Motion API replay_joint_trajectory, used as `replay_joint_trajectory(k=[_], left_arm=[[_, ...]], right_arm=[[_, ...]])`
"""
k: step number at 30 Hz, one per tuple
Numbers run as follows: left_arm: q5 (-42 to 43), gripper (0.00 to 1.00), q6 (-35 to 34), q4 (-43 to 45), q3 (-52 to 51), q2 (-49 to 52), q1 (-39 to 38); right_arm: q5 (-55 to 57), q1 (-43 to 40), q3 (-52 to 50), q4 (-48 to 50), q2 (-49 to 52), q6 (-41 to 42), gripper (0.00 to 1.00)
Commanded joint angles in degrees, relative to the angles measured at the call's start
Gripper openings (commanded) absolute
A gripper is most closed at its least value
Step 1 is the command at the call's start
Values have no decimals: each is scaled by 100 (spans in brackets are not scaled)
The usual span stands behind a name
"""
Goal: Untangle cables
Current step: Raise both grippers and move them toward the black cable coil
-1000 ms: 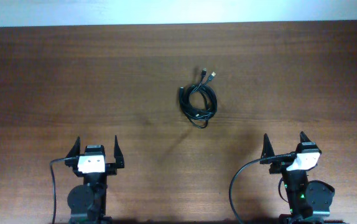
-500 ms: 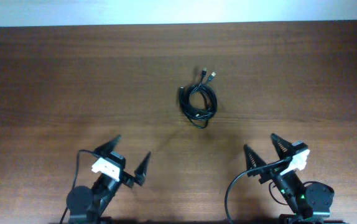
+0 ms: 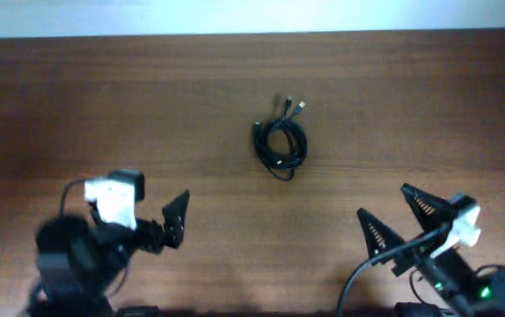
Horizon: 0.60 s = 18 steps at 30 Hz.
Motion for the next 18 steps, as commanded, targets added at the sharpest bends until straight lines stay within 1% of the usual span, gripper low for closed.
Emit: replay_joint_trajectory(k=[1,2,4,6,7,8,11,12,13,14,15,16,18], left_arm=[[-256,99,509,-1008,2273,2028,2],[-337,99,516,-1582,3163,2776,2],[-332,99,525,-2212,4177,3672,2],[-260,99,522,-2723,5025,4409,2],[-127,99,525,-2962,5451,4795,2],[118,99,516,-3034,5794,5167,2],[977,99,505,-3106,5919,5692,2],[973,99,339,-3042,5919,5818,2],[909,99,317,-3014,5919,5884,2],[682,99,417,-3003,5919,5912,-35],[-103,99,358,-2966,5919,5914,-157],[-946,99,85,-2898,5921,5884,-302],[-2197,99,-289,-2728,5921,5842,-656]], right_arm=[[70,-22,1292,-872,1698,-573,99],[72,-22,1849,-1368,2409,-811,99],[72,-22,2629,-2079,3338,-1220,99],[-9,-20,3397,-2669,4168,-1344,99],[-232,-22,3738,-2815,4544,-1537,99],[-487,-22,3987,-2820,4876,-1537,99],[-1764,-24,4245,-2699,5646,-1543,99],[-1860,-28,4245,-2625,5812,-1587,99],[-1576,-26,4247,-2599,5919,-1574,99],[-920,11,4247,-2553,5969,-1401,99],[48,120,4251,-2465,5963,-1274,99],[675,212,4288,-2433,5932,-1215,99],[1696,461,4426,-2326,5864,-1152,99]])
